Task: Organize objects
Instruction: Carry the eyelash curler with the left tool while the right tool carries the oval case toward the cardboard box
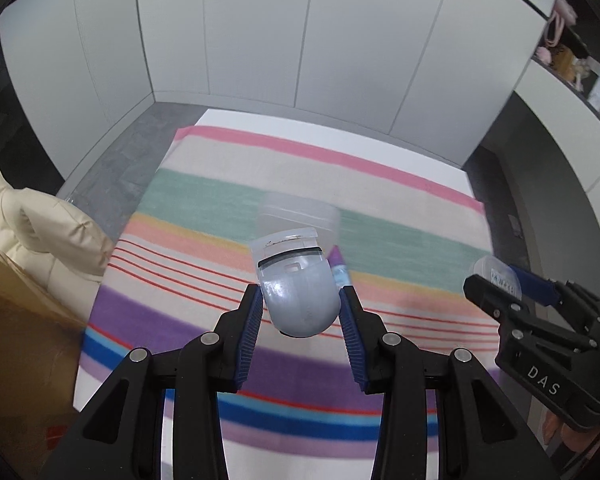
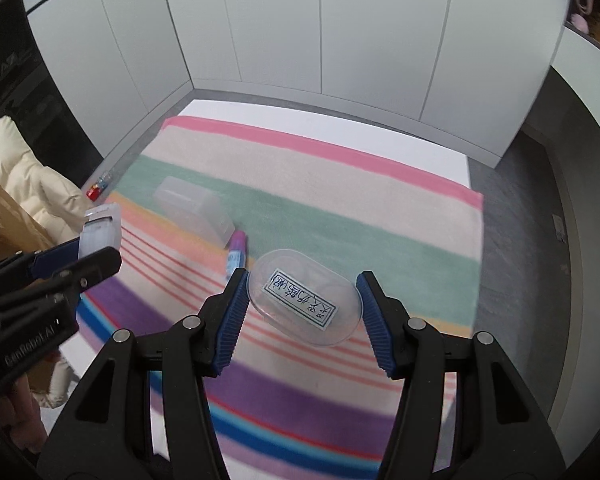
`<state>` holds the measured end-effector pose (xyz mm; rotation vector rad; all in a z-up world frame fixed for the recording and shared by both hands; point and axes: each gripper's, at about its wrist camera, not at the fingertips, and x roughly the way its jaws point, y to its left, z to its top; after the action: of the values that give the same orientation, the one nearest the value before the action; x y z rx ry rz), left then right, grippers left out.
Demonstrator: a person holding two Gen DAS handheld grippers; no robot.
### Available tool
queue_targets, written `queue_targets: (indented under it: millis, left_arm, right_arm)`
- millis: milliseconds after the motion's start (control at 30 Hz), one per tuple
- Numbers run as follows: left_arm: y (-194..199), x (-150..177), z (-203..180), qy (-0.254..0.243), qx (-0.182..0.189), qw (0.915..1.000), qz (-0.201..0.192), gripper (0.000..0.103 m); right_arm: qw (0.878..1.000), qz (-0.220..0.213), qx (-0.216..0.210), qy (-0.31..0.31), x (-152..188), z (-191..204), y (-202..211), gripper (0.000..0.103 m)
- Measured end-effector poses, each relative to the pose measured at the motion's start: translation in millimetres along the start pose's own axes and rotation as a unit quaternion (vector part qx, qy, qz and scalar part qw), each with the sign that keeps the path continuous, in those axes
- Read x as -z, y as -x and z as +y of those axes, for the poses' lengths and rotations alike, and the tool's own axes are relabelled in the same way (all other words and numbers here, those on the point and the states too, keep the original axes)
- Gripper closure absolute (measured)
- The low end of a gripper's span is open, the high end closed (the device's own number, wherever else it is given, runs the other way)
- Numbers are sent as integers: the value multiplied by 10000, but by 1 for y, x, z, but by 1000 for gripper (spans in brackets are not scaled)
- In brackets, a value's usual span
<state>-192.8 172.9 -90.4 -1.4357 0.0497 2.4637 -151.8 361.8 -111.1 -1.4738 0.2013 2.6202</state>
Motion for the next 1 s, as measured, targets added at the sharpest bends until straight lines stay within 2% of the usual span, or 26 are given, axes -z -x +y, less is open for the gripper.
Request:
queue_targets:
  millis: [200,300,367,467,567,700,1000]
  left_arm:
    - [37,18,-10,-214,172,9996,-100,63]
    - [54,26,-15,-443,308,9980,-341,63]
    - [63,29,-12,-547,261,9971,-459,63]
    - [73,28,-2,-395,458,9973,-428,63]
    - [86,30,3,-431,355,9968,-572,63]
    - [97,29,14,-324,431,9964,-651,63]
    - [103,30,40,-98,285,9967,-756,63]
  right_arm:
    - [10000,-23,-10,65,24,-2,41,46]
    - [9999,-76,-28,116,35,-4,62,46]
    - [9999,-125,11,63,38,-7,75,46]
    - [9997,-239,-35,-4,40,-7,87,46]
    - [9992,-355,-155,-31,41,-2,94,46]
    - [9985,-445,-294,120,34,8,99,46]
    - [9978,-366,-342,437,29,31,100,46]
